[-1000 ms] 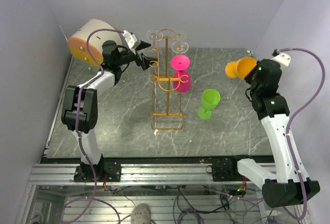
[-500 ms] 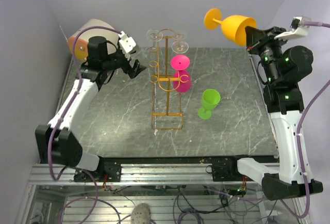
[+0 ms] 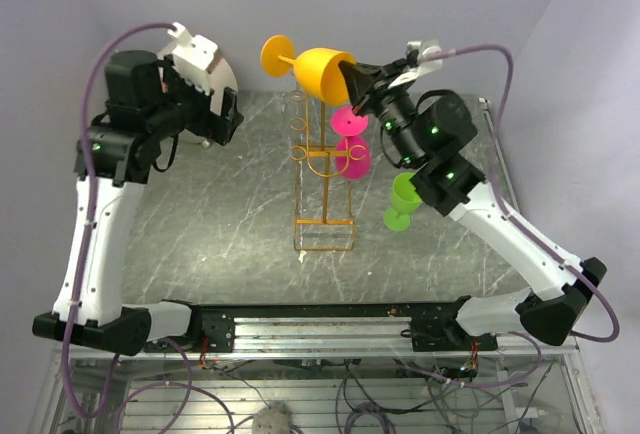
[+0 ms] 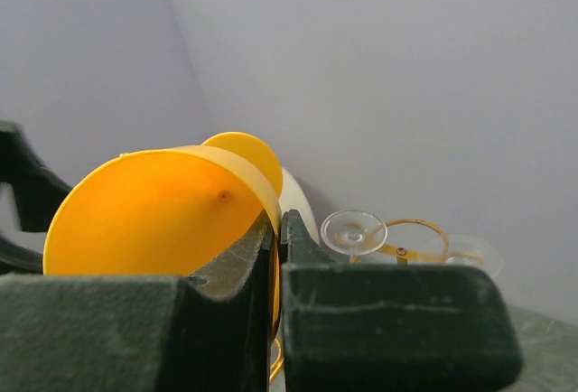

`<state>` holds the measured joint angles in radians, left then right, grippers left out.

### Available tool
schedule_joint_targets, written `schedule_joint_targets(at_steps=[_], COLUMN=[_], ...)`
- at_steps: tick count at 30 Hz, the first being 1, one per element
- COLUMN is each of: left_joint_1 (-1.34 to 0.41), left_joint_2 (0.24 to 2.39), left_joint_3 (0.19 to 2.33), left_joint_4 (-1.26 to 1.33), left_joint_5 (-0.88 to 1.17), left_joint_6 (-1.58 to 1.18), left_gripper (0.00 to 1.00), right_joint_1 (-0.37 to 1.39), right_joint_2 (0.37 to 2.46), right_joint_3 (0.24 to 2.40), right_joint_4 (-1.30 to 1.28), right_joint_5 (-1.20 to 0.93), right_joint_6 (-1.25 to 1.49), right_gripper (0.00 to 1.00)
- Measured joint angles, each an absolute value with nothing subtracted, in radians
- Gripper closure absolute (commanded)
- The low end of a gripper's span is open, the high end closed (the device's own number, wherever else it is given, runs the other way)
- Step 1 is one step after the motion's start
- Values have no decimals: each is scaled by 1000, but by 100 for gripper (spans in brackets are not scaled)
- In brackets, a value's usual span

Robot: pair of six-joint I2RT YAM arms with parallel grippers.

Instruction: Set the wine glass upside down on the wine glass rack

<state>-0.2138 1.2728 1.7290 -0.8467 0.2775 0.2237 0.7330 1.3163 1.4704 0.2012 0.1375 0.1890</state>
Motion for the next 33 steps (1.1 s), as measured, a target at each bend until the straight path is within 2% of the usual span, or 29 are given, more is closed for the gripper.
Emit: schedule_joint_targets(at_steps=[3, 6, 9, 14, 17, 22, 30, 33], left_joint_1=[-181, -101, -20, 88, 105, 108, 108, 108], left_joint_2=[1256, 1215, 1181, 1165, 1214, 1277, 1303, 1319], left_joint_3=[1832, 1847, 1781, 1557, 1452, 1445, 1497, 1520], left_joint_4=[-867, -852, -796, -619, -516, -484, -343, -305], left_joint_5=[378, 509, 605, 817, 903, 935, 955, 958], left_joint_6=[121, -40, -277, -684, -875, -994, -1161, -1199], left_gripper=[1, 1, 1, 1, 1, 0, 8, 14], right_joint_1=[825, 938, 1035, 1126, 1156, 1189, 1242, 1251], right_joint_2=[1328, 1376, 1466, 1641, 1713, 1734, 1813, 1832], right_joint_3=[1388, 1303, 1237, 1156, 1149, 1149, 1209, 1210], right_joint_4=[381, 639, 929, 1354, 1444, 1498, 1518, 1517], right_joint_5=[270, 412, 500, 506, 496, 474, 442, 438], right_joint_6=[89, -67, -267, -622, -761, -879, -1000, -1013], right_gripper=[100, 100, 100, 100, 100, 100, 100, 100])
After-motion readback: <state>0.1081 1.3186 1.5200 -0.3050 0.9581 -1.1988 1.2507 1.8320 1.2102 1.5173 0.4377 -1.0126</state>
